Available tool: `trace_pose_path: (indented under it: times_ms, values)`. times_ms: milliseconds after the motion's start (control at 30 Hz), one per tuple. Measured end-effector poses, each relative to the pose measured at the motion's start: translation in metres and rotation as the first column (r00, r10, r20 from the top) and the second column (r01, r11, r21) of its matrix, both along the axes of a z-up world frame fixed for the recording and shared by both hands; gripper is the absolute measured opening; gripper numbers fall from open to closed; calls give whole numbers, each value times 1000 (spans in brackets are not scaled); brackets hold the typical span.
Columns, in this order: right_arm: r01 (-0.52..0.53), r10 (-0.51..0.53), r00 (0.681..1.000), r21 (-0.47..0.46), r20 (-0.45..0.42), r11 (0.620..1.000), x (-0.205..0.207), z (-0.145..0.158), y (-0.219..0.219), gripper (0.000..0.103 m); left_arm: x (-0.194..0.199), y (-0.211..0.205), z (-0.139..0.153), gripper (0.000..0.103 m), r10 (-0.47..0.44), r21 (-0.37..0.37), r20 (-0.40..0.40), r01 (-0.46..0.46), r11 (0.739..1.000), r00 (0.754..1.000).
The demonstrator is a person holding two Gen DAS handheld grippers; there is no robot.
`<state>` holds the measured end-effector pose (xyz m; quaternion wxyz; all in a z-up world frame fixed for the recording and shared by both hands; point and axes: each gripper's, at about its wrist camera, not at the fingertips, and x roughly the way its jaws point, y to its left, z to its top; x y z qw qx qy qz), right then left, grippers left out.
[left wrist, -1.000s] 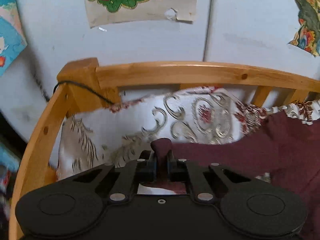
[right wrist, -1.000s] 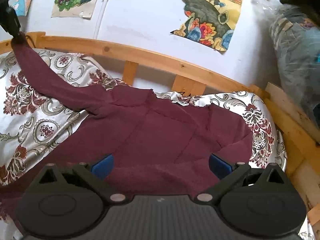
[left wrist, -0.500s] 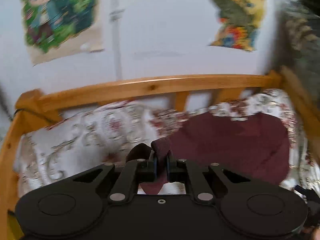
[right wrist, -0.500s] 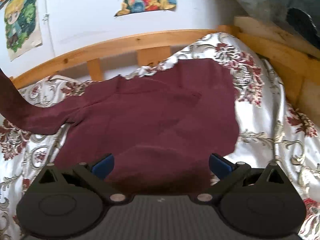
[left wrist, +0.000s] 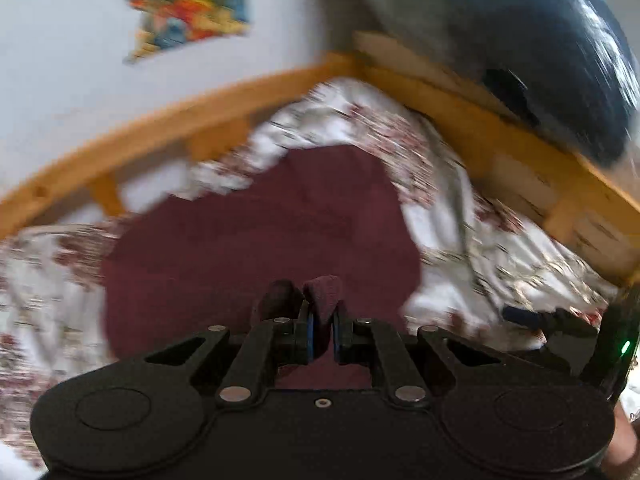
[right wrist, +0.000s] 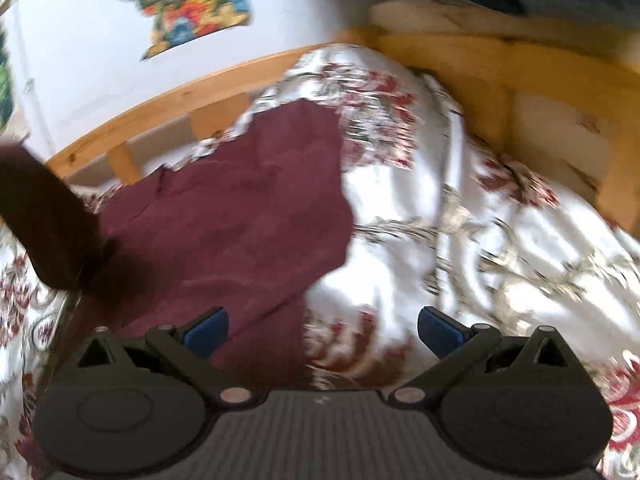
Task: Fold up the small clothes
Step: 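Fold the sleeve across the shirt body with the left gripper and release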
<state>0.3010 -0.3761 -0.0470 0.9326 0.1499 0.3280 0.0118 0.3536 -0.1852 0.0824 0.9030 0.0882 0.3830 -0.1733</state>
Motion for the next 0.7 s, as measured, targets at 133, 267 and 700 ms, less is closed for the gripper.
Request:
trace_pose_path:
  times_ms: [133, 267, 700]
  values:
    - [67, -69, 997, 83, 22, 994, -7, 4, -27, 103, -7, -28, -52, 25, -48, -50, -95, 43, 998, 994]
    - [99, -104, 994, 95, 46, 990, -9, 6, -40, 103, -16, -22, -70, 41, -72, -70, -136, 63, 996, 988]
    - [-107, 107, 994, -98, -10, 989, 5, -5, 20, 103, 5, 161, -61, 70, 295, -33, 29, -294, 955, 955]
